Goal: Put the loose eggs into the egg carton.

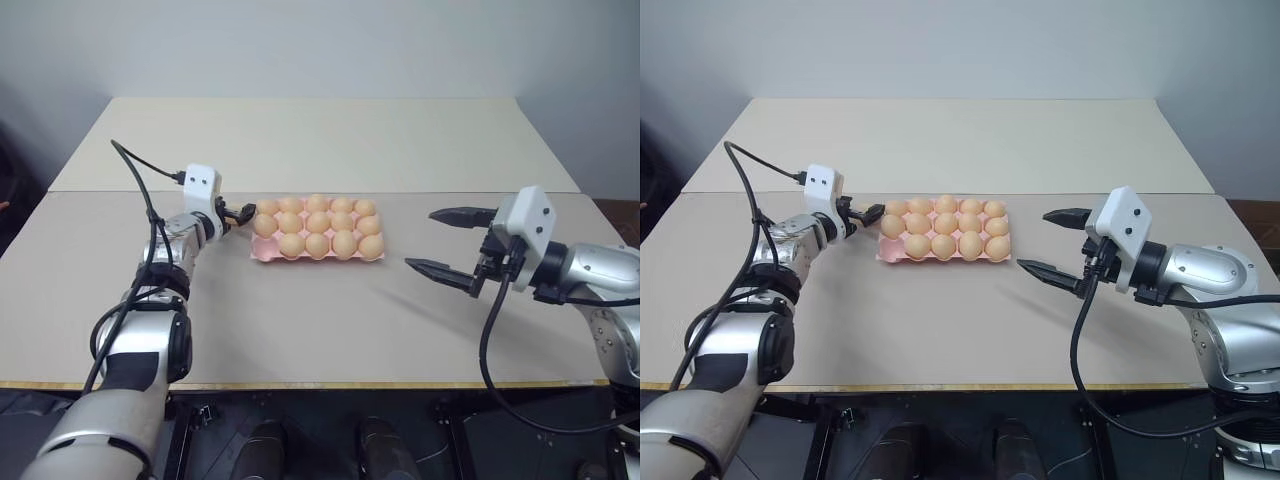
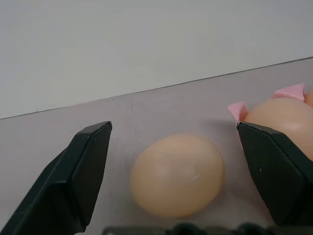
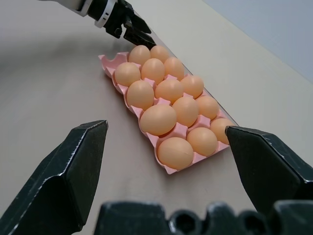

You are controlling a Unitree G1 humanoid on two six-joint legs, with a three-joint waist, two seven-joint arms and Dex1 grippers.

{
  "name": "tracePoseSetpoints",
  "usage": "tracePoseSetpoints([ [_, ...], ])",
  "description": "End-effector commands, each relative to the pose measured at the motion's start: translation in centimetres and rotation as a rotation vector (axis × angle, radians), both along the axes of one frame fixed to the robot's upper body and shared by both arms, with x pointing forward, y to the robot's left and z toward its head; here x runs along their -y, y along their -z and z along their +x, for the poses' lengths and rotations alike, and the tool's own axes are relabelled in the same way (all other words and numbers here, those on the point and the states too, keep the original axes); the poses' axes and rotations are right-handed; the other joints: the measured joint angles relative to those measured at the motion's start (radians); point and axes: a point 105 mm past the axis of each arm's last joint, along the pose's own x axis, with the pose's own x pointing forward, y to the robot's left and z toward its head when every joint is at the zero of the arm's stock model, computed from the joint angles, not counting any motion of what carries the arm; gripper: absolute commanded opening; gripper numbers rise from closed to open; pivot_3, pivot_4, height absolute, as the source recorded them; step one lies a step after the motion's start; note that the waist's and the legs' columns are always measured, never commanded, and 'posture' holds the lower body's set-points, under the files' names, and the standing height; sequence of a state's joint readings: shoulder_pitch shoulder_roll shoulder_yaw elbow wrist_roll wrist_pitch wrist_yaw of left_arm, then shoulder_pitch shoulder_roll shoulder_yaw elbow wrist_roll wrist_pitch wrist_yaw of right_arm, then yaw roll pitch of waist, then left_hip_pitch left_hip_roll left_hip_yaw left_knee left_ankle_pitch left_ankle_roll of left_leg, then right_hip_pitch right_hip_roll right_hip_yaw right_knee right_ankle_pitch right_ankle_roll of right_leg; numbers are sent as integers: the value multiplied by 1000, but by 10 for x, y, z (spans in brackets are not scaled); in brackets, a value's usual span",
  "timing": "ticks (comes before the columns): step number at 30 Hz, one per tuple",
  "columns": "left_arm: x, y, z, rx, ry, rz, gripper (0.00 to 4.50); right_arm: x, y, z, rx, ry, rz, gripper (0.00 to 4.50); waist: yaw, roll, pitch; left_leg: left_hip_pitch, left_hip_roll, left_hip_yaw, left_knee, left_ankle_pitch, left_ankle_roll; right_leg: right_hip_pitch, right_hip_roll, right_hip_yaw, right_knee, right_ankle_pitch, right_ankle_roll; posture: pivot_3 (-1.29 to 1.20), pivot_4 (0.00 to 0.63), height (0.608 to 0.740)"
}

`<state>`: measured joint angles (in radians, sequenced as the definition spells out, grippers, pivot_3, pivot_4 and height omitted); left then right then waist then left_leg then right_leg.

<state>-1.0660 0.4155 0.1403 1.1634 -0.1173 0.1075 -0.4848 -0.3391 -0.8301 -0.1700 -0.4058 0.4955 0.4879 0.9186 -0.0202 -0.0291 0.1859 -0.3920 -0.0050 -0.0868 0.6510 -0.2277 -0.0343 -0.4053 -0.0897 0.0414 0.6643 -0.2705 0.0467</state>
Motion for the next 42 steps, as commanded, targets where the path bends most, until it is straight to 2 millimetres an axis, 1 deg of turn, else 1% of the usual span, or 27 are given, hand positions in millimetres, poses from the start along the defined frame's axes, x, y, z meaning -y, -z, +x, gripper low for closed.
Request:
tracePoseSetpoints([
  [1,-3,-7,1,41,-15,-19,4463,-2,-13,-7,51,-21,-1,4474,0,0,0,0,0,0,0,0,0,0,0,0,0,0,0,0,150,740],
  [4,-4,-5,0,44,-22,-43,4463,-2,-13,-7,48,-23,-5,4474,-1,0,0,0,0,0,0,0,0,0,0,0,0,0,0,0,150,740],
  [8,-6,-7,-1,73,-30,-89,4463,-3,-12,-7,40,-33,-12,4474,0,0,0,0,0,0,0,0,0,0,0,0,0,0,0,0,150,740],
  [15,-9,2,-4,50,-39,-74,4463,-5,-12,-7,34,-42,-14,4474,0,0,0,0,0,0,0,0,0,0,0,0,0,0,0,0,150,740],
  [23,-2,11,-3,6,-21,-64,4463,-7,-14,-7,36,-36,-10,4474,1,0,0,0,0,0,0,0,0,0,0,0,0,0,0,0,150,740],
  [26,2,12,-3,-9,-15,-56,3892,-7,-15,-7,38,-30,-8,4474,0,0,0,0,0,0,0,0,0,0,0,0,0,0,0,0,150,740],
  [28,4,14,-2,-20,-20,-45,3295,-7,-17,-8,40,-23,-2,4474,0,0,0,0,0,0,0,0,0,0,0,0,0,0,0,0,150,740],
  [30,5,15,-2,-27,-11,-36,2605,-8,-18,-7,43,-17,2,4474,1,0,0,0,0,0,0,0,0,0,0,0,0,0,0,0,150,740],
  [32,7,11,0,-15,-7,-40,2240,-8,-19,-7,44,-12,6,4474,0,0,0,0,0,0,0,0,0,0,0,0,0,0,0,0,150,740],
  [38,1,7,-1,-4,-16,-34,2240,-8,-20,-7,41,-5,20,4474,1,0,0,0,0,0,0,0,0,0,0,0,0,0,0,0,150,740],
  [41,-9,0,-2,23,-31,-32,2240,-9,-20,-6,41,-11,23,4474,-1,0,0,0,0,0,0,0,0,0,0,0,0,0,0,0,150,740],
  [42,-13,-6,-3,44,-29,-27,2240,-9,-20,-6,40,-12,25,4474,-2,0,0,0,0,0,0,0,0,0,0,0,0,0,0,0,150,740],
])
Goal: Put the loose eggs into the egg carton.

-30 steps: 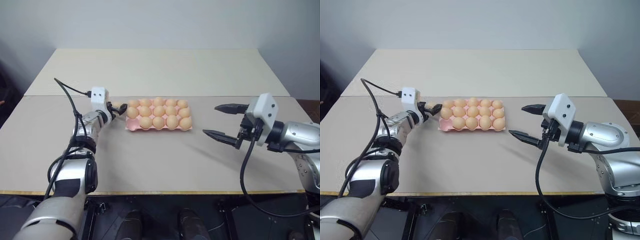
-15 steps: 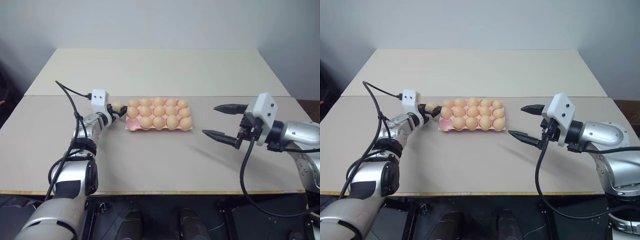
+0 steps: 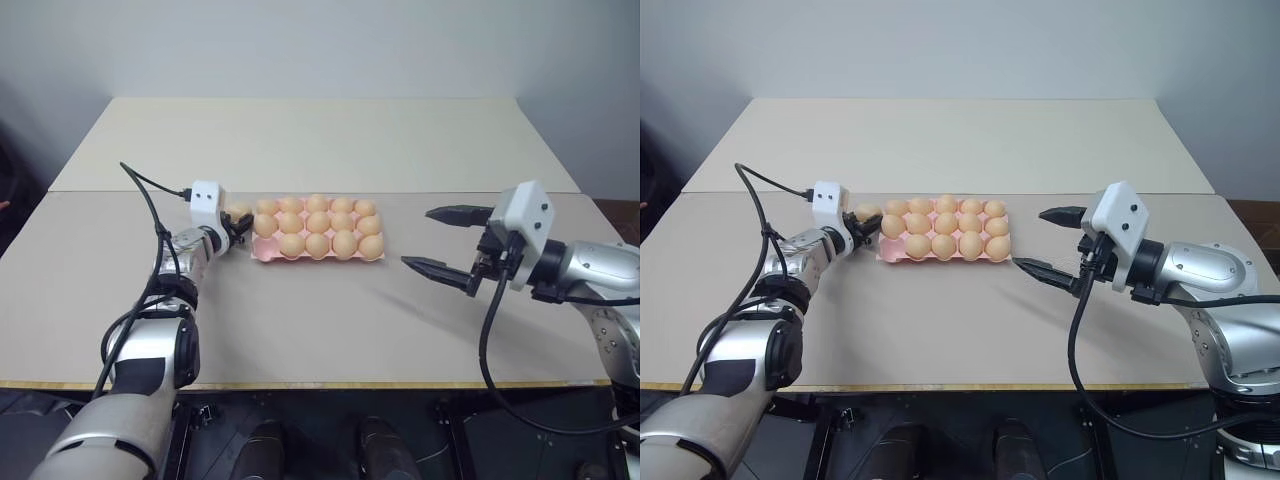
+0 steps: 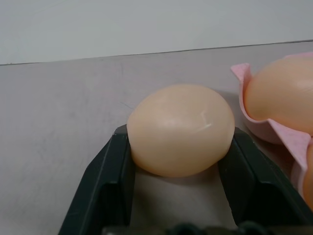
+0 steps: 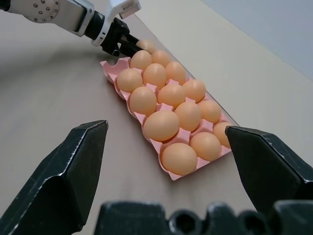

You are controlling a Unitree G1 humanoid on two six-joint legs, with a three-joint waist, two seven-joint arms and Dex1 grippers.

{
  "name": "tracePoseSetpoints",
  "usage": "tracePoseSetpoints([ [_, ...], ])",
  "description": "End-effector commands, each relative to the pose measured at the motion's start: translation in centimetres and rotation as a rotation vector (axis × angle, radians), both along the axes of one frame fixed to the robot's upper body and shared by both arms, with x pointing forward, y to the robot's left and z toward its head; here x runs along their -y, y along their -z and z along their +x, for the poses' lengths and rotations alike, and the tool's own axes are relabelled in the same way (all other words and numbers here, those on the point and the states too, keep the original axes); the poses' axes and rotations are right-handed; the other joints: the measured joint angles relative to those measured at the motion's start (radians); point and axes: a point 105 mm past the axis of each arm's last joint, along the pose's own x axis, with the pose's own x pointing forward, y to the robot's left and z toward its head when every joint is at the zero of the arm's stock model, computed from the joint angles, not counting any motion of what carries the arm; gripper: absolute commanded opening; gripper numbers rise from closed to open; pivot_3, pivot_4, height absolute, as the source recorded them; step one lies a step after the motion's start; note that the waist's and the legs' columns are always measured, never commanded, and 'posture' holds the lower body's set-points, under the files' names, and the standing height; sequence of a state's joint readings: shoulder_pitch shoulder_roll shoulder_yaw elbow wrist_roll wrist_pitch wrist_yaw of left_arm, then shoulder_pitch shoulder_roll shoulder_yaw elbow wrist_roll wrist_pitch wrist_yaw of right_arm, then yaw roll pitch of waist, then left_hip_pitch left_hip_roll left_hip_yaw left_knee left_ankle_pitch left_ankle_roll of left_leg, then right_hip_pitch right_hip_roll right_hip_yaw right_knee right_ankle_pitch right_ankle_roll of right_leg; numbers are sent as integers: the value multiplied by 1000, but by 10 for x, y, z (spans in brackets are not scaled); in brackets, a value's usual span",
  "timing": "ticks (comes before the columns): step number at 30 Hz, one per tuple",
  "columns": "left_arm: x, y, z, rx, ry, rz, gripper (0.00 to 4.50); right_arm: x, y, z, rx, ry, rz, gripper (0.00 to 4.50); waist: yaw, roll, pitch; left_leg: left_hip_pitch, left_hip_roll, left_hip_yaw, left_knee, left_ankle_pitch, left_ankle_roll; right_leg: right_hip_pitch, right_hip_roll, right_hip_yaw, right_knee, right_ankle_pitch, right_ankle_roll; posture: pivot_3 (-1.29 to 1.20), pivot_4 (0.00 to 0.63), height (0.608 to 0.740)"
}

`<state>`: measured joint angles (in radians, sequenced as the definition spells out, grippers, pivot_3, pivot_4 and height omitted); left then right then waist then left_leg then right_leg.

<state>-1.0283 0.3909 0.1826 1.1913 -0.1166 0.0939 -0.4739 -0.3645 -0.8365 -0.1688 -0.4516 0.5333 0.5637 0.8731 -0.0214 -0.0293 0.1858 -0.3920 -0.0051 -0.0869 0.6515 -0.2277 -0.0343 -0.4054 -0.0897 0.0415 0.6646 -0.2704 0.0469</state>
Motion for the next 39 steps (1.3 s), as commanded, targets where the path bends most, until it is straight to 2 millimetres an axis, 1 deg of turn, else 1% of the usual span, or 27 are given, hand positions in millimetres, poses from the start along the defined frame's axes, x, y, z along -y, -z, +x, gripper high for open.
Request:
tracePoseSetpoints([
  [1,-15,-32,2,102,-5,28,2240,-3,-12,-4,50,-21,10,4474,-1,0,0,0,0,0,0,0,0,0,0,0,0,0,0,0,150,740],
  [3,-20,-48,-4,159,39,61,2240,-4,-11,-3,50,-22,13,4474,-3,0,0,0,0,0,0,0,0,0,0,0,0,0,0,0,150,740],
  [5,-23,-58,-13,195,82,97,2240,-5,-11,-3,51,-24,17,4474,-8,0,0,0,0,0,0,0,0,0,0,0,0,0,0,0,150,740],
  [7,-24,-64,-22,210,116,121,2240,-6,-10,-3,51,-25,21,4474,-12,0,0,0,1,0,0,0,0,0,0,0,0,0,0,0,150,740],
  [10,-17,-72,-39,211,221,114,2240,-7,-8,-3,51,-27,22,4474,-14,0,0,0,1,0,0,0,0,0,0,0,1,0,0,0,150,740],
  [11,-8,-73,-49,206,302,111,2240,-7,-8,-2,51,-27,23,4474,-14,0,0,0,1,0,0,0,0,0,0,0,0,0,0,0,150,740],
  [14,15,-67,-77,172,514,116,2240,-8,-6,-3,52,-28,26,4474,-17,0,0,0,1,0,0,0,0,0,0,0,0,0,0,0,150,740],
  [17,22,-59,-89,123,596,117,2240,-8,-5,-4,53,-27,27,4474,-16,0,0,0,1,0,0,0,0,0,0,0,0,0,0,0,150,740],
  [21,24,-46,-94,78,628,147,2240,-9,-4,-5,56,-23,29,4474,-18,0,0,1,1,0,0,0,0,1,1,0,0,0,0,0,150,740],
  [25,23,-45,-90,69,614,156,2240,-9,-4,-6,61,-19,34,4474,-19,0,0,1,1,0,0,0,0,1,1,0,0,0,0,0,150,740],
  [32,26,-48,-89,67,631,150,4369,-8,-5,-5,68,-11,36,4474,-19,0,0,1,1,0,0,0,0,1,1,0,0,0,0,0,150,740],
  [33,24,-50,-90,72,629,153,4442,-8,-6,-5,68,-10,38,4474,-19,0,0,1,1,0,0,0,0,1,1,0,0,0,0,0,150,740],
  [35,19,-56,-91,85,620,160,4442,-7,-6,-4,69,-7,37,4474,-20,0,0,1,1,0,0,0,0,1,1,0,0,0,0,0,150,740],
  [39,3,-72,-98,126,606,197,4442,-5,-5,-3,68,-2,34,4474,-23,0,0,1,2,0,0,0,0,0,1,0,0,0,0,0,150,740],
])
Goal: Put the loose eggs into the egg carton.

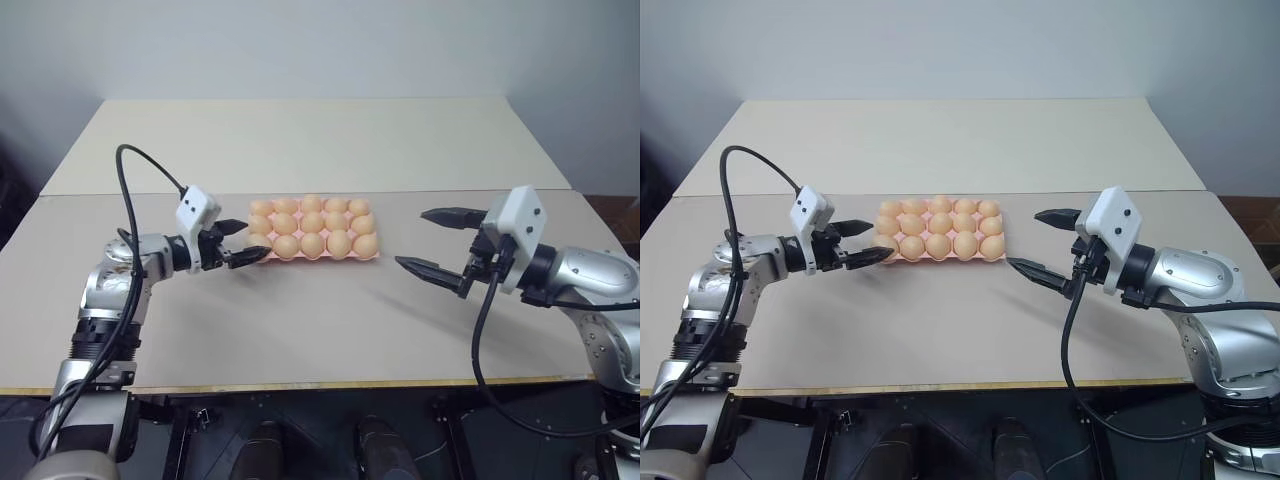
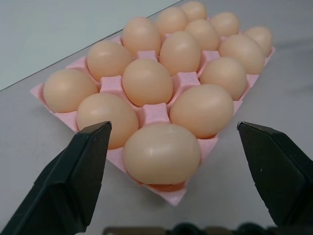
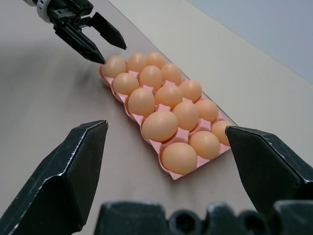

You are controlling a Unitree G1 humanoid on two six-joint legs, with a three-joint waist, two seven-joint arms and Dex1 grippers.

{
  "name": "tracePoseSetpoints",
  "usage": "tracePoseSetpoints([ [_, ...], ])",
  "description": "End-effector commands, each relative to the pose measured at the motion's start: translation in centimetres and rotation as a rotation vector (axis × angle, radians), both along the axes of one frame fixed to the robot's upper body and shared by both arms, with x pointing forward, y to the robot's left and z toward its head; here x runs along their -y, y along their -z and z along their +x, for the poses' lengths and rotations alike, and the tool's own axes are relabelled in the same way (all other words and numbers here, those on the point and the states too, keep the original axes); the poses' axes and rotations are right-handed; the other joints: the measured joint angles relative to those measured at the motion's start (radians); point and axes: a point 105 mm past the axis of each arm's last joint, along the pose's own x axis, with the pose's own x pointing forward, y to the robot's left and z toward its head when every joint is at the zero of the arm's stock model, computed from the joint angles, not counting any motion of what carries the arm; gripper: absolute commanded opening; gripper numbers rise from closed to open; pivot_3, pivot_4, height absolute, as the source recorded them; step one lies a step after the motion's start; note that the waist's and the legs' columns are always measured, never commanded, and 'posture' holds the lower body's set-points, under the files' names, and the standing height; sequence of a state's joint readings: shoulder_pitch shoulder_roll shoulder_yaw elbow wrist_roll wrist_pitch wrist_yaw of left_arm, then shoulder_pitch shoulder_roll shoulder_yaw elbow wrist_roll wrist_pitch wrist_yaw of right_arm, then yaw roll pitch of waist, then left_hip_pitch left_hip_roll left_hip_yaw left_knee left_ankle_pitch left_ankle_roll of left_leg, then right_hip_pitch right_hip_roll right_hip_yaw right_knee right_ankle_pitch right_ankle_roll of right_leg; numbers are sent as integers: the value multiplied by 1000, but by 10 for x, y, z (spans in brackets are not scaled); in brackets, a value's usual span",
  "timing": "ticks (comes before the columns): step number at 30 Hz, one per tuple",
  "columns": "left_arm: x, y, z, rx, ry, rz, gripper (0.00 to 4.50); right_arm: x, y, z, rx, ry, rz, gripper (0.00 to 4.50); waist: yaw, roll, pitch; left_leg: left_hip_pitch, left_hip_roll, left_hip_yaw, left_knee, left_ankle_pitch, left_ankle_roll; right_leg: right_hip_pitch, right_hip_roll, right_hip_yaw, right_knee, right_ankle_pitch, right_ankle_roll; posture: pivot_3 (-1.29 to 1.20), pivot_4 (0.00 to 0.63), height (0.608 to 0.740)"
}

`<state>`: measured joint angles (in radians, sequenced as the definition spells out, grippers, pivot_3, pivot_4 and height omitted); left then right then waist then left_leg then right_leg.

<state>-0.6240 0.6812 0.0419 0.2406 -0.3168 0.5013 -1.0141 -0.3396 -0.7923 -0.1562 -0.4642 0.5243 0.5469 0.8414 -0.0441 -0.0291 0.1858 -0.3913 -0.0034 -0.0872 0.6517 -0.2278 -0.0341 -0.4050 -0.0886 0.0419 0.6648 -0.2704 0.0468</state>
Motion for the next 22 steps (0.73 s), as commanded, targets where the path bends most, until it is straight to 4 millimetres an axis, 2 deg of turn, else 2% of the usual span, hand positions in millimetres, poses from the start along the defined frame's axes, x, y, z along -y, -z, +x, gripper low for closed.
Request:
tracePoseSetpoints([
  [1,-14,-34,-10,113,14,1,4442,1,-12,-3,66,-6,-5,4474,0,0,0,0,0,0,0,0,0,0,0,0,0,0,0,0,150,740],
  [5,-36,-48,-36,123,43,10,4442,7,-14,-1,65,-10,-22,4474,-3,0,0,0,0,0,-1,0,0,0,0,0,0,0,0,0,150,740],
  [8,-53,-54,-62,114,78,29,4442,13,-17,1,61,-16,-31,4474,-2,0,0,0,0,0,-1,0,0,0,0,0,0,0,0,0,150,740],
  [13,-65,-54,-100,82,102,58,4442,19,-21,2,30,-61,-32,4474,1,1,0,1,1,1,-1,0,0,0,0,1,-1,0,0,0,150,740],
  [22,-63,-51,-117,46,60,-11,4442,19,-22,8,17,-94,-48,4474,4,1,0,2,1,1,-2,0,0,0,0,1,-1,0,0,0,150,740],
])
